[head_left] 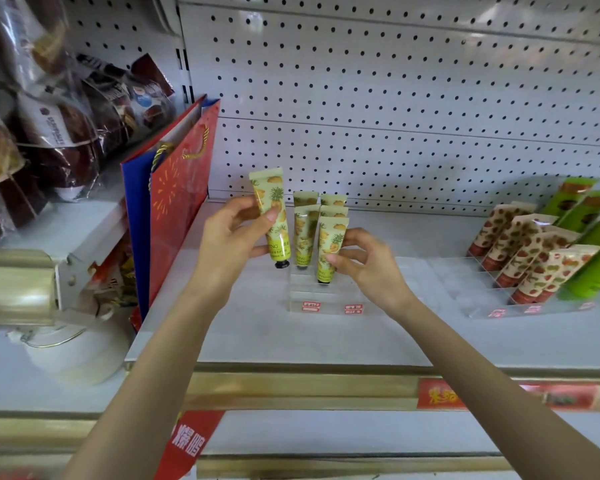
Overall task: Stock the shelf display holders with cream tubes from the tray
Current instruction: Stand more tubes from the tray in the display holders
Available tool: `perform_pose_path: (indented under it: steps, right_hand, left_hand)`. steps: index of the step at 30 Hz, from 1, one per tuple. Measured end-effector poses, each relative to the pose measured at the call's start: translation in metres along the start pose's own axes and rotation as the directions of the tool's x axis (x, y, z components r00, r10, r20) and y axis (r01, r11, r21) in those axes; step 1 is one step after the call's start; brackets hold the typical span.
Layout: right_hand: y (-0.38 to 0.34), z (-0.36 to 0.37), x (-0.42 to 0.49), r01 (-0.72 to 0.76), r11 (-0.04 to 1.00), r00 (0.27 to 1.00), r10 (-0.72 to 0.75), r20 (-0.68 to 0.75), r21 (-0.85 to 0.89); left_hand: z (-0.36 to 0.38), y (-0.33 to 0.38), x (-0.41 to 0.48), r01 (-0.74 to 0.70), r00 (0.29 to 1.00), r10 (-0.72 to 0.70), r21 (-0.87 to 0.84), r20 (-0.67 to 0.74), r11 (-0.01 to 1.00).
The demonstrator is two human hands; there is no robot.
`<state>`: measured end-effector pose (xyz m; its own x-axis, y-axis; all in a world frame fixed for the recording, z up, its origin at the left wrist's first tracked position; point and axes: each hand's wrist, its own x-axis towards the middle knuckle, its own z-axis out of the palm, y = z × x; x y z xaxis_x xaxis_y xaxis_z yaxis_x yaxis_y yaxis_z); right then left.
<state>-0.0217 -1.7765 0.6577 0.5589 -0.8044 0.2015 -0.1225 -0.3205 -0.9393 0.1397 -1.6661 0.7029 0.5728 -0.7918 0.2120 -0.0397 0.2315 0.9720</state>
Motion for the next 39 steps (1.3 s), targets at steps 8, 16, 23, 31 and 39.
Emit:
perform_pose_path:
  steps: [8,16,23,31,39]
  right_hand:
    - [-0.002,-0.007,-0.003,0.010,1.000,1.000,-0.010,-0.018,-0.003]
    - [-0.019,-0.033,-0.003,0.023,1.000,0.989,-0.021,-0.148,0.010]
    - [-0.080,-0.031,-0.005,0.210,0.965,0.962,-0.176,-0.208,0.156]
    - [-0.118,-0.012,-0.001,0.241,0.970,0.966,-0.244,0.087,0.045]
    - [-0.124,-0.017,0.009,0.198,0.975,0.961,-0.173,0.214,-0.103]
  left_hand:
    - [0.000,-0.002,-0.002,-0.002,1.000,0.002,0.000,0.003,1.000]
    - [0.004,0.002,-0.006,-0.007,1.000,0.007,-0.012,0.019,1.000]
    - [0.014,0.012,-0.014,-0.085,0.995,0.087,-0.031,0.052,0.996]
    - [0.022,0.015,-0.021,-0.183,0.976,0.178,0.026,0.124,0.983]
    - [0.018,0.010,-0.020,-0.202,0.973,0.196,0.037,0.125,0.979]
